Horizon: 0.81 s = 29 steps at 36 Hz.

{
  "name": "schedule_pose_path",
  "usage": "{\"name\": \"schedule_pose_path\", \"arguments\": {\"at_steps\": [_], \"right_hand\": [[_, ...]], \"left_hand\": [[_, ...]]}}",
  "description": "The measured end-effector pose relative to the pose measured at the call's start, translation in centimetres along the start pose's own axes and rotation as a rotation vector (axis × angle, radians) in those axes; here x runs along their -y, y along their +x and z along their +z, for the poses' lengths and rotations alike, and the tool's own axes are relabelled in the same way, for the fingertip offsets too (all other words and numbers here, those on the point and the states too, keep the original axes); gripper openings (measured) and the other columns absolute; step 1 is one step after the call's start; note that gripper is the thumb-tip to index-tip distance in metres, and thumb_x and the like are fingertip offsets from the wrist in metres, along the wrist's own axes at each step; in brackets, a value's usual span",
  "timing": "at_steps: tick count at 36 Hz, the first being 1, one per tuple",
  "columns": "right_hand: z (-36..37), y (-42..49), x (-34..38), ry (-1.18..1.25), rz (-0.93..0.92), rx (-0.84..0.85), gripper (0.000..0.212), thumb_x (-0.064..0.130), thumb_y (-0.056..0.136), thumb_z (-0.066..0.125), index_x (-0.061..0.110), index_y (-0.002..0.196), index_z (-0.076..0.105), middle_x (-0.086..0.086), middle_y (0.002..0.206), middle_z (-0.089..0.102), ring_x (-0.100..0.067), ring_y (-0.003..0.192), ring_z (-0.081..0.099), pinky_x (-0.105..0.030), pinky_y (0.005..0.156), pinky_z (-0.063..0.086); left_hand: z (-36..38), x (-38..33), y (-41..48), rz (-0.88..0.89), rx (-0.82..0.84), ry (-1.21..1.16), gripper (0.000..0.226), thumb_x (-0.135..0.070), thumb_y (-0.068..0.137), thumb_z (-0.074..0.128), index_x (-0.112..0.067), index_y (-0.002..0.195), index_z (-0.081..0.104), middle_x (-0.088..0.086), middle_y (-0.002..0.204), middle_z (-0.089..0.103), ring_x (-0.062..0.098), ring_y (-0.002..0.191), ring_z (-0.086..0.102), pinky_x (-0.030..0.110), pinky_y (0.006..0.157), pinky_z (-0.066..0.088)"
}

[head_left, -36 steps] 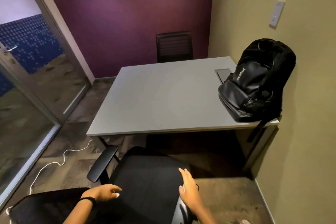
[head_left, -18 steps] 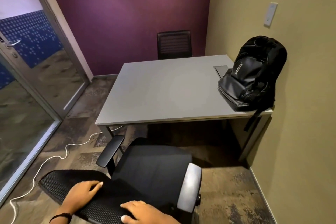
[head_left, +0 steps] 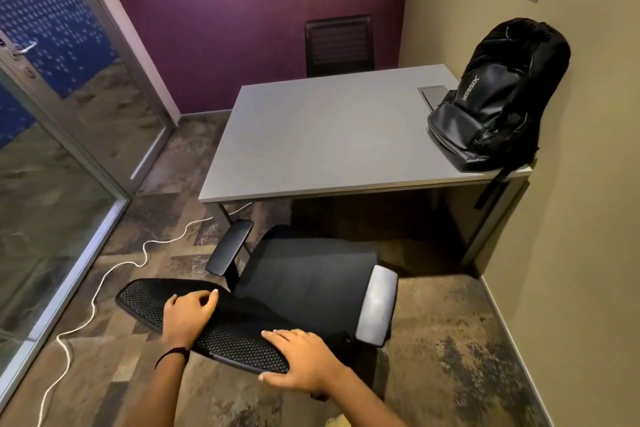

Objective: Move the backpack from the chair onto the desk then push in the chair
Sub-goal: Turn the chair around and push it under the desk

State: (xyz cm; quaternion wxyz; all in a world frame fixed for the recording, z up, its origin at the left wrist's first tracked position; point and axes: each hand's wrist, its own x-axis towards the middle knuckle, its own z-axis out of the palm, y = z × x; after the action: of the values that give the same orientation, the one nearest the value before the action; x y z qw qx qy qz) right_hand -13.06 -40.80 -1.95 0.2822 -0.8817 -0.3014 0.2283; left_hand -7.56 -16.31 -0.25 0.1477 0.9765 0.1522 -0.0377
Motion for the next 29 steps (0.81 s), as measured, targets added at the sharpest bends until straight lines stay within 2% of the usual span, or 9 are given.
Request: {"name": "schedule_pose_path", "arguments": {"at_steps": [3, 5, 8, 10, 18, 21, 24, 26, 29], "right_hand": [[-0.2, 0.1, 0.2, 0.004, 0.003, -0.015, 0.071, 0.059, 0.088, 0.045, 0.022, 0.145, 0.024, -0.008, 0.149, 0.037, -0.029, 0.133, 0.037, -0.046, 0.108, 0.032], [-0.6, 0.3, 0.3, 0.023, 0.004, -0.009, 0.071, 0.058, 0.088, 0.048, 0.023, 0.145, 0.026, -0.006, 0.149, 0.038, -0.027, 0.133, 0.037, -0.045, 0.107, 0.034], [-1.3, 1.0, 0.3, 0.121, 0.032, 0.061, 0.073, 0.056, 0.085, 0.056, 0.025, 0.144, 0.027, -0.001, 0.15, 0.037, -0.022, 0.134, 0.036, -0.042, 0.108, 0.033], [-1.9, 1.7, 0.3, 0.196, 0.088, 0.153, 0.077, 0.054, 0.083, 0.061, 0.025, 0.145, 0.026, 0.0, 0.152, 0.033, -0.021, 0.136, 0.033, -0.041, 0.112, 0.03], [-2.3, 6.5, 2.5, 0.158, 0.306, 0.418, 0.094, 0.057, 0.075, 0.067, 0.024, 0.147, 0.017, -0.002, 0.155, 0.023, -0.025, 0.137, 0.03, -0.042, 0.113, 0.029], [-2.0, 8.8, 4.3, 0.131, 0.352, 0.428, 0.095, 0.06, 0.075, 0.065, 0.021, 0.147, 0.016, -0.005, 0.154, 0.025, -0.028, 0.135, 0.033, -0.042, 0.109, 0.032], [-1.2, 10.5, 5.8, 0.152, 0.39, 0.395, 0.097, 0.061, 0.076, 0.064, 0.018, 0.148, 0.013, -0.006, 0.156, 0.022, -0.027, 0.137, 0.03, -0.041, 0.111, 0.03], [-0.6, 11.1, 6.5, 0.178, 0.419, 0.366, 0.099, 0.061, 0.076, 0.064, 0.018, 0.148, 0.012, -0.006, 0.156, 0.02, -0.027, 0.138, 0.029, -0.041, 0.112, 0.029], [-0.2, 11.3, 6.7, 0.206, 0.454, 0.317, 0.098, 0.058, 0.076, 0.066, 0.019, 0.148, 0.012, -0.004, 0.157, 0.02, -0.024, 0.139, 0.027, -0.038, 0.112, 0.027]], "left_hand": [[0.2, 0.4, 0.7, -0.018, 0.059, 0.054, 0.036, -0.042, 0.095, 0.046, -0.021, 0.094, 0.075, 0.004, 0.094, 0.075, 0.023, 0.1, 0.064, 0.046, 0.111, 0.022], [0.4, 0.7, 1.1, -0.051, 0.086, 0.122, 0.04, -0.052, 0.092, 0.045, -0.027, 0.088, 0.076, 0.001, 0.097, 0.074, 0.022, 0.106, 0.06, 0.054, 0.114, 0.01], [0.5, 1.0, 1.8, -0.072, 0.12, 0.2, 0.045, -0.062, 0.089, 0.041, -0.033, 0.09, 0.075, -0.002, 0.113, 0.066, 0.025, 0.124, 0.046, 0.068, 0.109, -0.007], [0.5, 1.0, 2.4, -0.078, 0.144, 0.185, 0.048, -0.064, 0.089, 0.038, -0.032, 0.09, 0.074, -0.001, 0.12, 0.062, 0.027, 0.129, 0.04, 0.071, 0.105, -0.012], [0.6, 3.4, 5.3, 0.011, 0.225, 0.235, 0.048, -0.058, 0.09, 0.04, -0.025, 0.077, 0.073, -0.003, 0.091, 0.072, 0.025, 0.114, 0.055, 0.069, 0.106, -0.013], [0.0, 5.0, 8.1, 0.108, 0.341, 0.295, 0.046, -0.057, 0.092, 0.038, -0.027, 0.084, 0.073, -0.004, 0.092, 0.073, 0.021, 0.109, 0.058, 0.067, 0.11, -0.007], [-0.8, 6.8, 10.6, 0.254, 0.468, 0.313, 0.038, -0.056, 0.094, 0.037, -0.036, 0.104, 0.069, -0.005, 0.116, 0.068, 0.019, 0.115, 0.057, 0.053, 0.114, 0.014], [-1.3, 8.0, 11.8, 0.37, 0.524, 0.296, 0.038, -0.055, 0.095, 0.034, -0.039, 0.108, 0.066, -0.006, 0.123, 0.066, 0.017, 0.113, 0.058, 0.037, 0.103, 0.035], [-1.8, 9.4, 12.7, 0.534, 0.552, 0.29, 0.039, -0.054, 0.097, 0.031, -0.04, 0.11, 0.065, -0.008, 0.124, 0.064, 0.016, 0.111, 0.058, 0.031, 0.092, 0.042]]}}
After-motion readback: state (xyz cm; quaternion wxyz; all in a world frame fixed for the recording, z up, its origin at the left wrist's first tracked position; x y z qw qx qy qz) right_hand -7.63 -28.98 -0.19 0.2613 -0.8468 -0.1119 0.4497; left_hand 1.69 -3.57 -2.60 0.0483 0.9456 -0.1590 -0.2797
